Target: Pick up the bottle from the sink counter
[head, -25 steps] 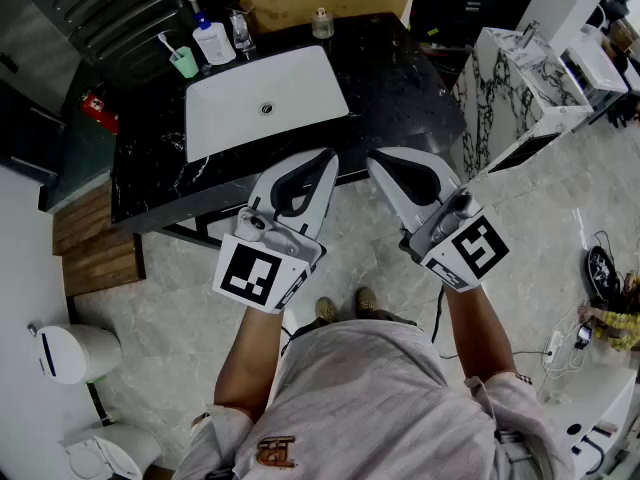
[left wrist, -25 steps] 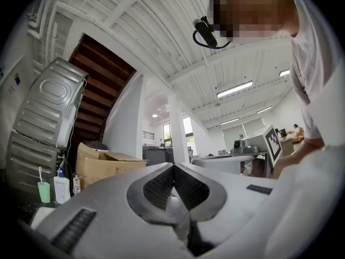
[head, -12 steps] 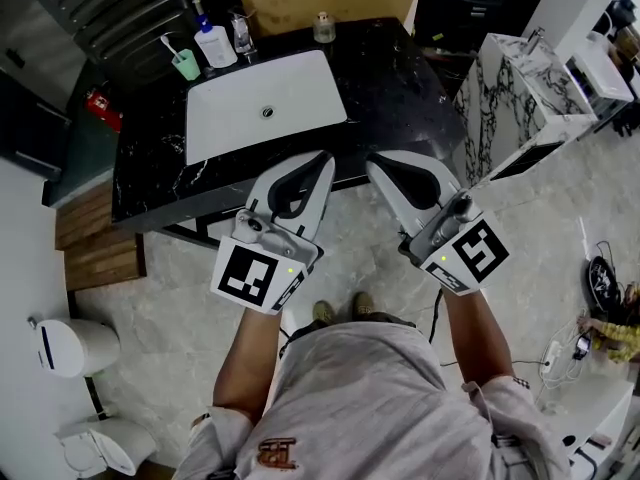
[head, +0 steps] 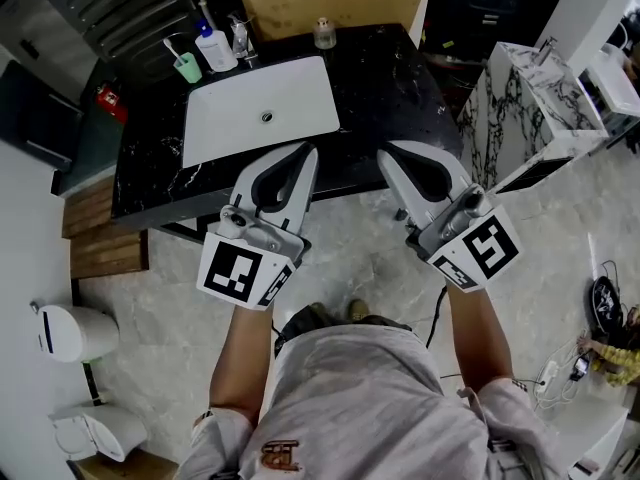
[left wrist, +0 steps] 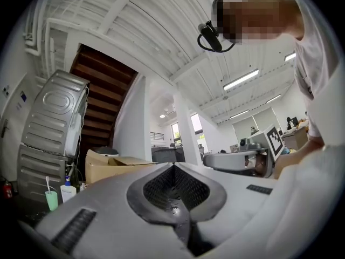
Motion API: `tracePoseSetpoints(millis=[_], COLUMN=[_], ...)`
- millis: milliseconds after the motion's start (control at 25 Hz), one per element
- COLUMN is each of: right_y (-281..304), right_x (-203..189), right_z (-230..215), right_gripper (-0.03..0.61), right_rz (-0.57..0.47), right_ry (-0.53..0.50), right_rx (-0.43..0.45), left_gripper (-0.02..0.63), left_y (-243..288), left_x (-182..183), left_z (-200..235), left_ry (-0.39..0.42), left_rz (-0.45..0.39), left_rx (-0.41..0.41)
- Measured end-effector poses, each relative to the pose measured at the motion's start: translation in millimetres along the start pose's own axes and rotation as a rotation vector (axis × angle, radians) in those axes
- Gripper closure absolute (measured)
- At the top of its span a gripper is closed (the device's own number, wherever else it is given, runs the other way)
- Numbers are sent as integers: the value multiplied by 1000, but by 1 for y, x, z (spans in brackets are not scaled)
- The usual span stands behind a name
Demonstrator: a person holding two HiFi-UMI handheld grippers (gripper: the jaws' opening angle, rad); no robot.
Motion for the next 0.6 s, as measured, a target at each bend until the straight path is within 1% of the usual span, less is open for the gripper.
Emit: tracePoseSetpoints(millis=[240,600], right_y=[11,65], right_x=[1,0], right_z=[-29,-59], right_gripper=[577,577], right_rz=[0,1], right_ry=[-11,-63], right_rx=[-14,-16], left_gripper=[614,614], left_y=[16,44], left_x=[1,-3], left_z=[11,76], left_ry=[12,27], left_rz=[10,0], left_rx=[8,6])
Point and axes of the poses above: the fingertips, and each gripper's own axes: y forward along the fingers, z to its left, x out of its top, the point moved 1 cm from there along -y, backward along the fingers, and after that the axes turned 14 degrees about -x, right-handed, at the moved point
